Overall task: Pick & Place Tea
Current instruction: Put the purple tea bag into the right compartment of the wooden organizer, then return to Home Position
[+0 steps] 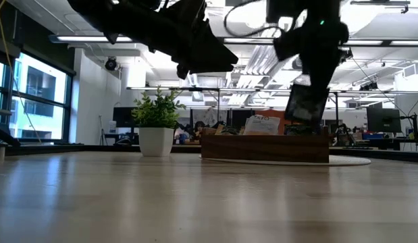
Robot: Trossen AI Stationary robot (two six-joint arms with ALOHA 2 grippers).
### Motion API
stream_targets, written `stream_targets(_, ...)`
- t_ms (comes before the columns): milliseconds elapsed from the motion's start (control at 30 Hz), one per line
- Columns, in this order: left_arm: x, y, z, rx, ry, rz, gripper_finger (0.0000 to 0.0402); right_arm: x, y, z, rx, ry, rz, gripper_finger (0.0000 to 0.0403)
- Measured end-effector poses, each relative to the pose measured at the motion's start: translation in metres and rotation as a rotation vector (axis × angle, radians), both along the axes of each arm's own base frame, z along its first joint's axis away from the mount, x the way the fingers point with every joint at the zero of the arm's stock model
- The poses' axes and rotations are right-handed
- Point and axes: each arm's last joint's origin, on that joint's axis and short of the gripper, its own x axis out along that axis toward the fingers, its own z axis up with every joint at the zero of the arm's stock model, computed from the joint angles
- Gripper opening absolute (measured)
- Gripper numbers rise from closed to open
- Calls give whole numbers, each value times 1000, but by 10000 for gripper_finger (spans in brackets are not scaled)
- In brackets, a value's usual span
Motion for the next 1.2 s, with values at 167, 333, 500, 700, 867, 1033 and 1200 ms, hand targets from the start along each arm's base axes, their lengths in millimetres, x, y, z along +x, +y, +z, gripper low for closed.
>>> stream_targets(167,0,0,0,1,4,0,145,13,-10,-22,24,65,68,1)
stream_targets(333,0,0,-2,29,20,-8,145,17,-16,-35,-28,134,155,1)
stream_targets(500,-1,0,-3,50,37,-14,145,17,-17,-34,-70,149,214,22)
stream_targets(700,-1,0,-3,53,36,-13,145,17,-18,-34,-58,139,214,80)
stream_targets(867,-4,1,0,89,46,8,145,17,-17,-24,-15,146,167,121)
stream_targets(1033,-30,5,35,136,56,83,145,16,-11,16,76,78,124,133)
stream_targets(1200,-83,10,65,42,169,159,145,-2,4,67,-36,-213,283,133)
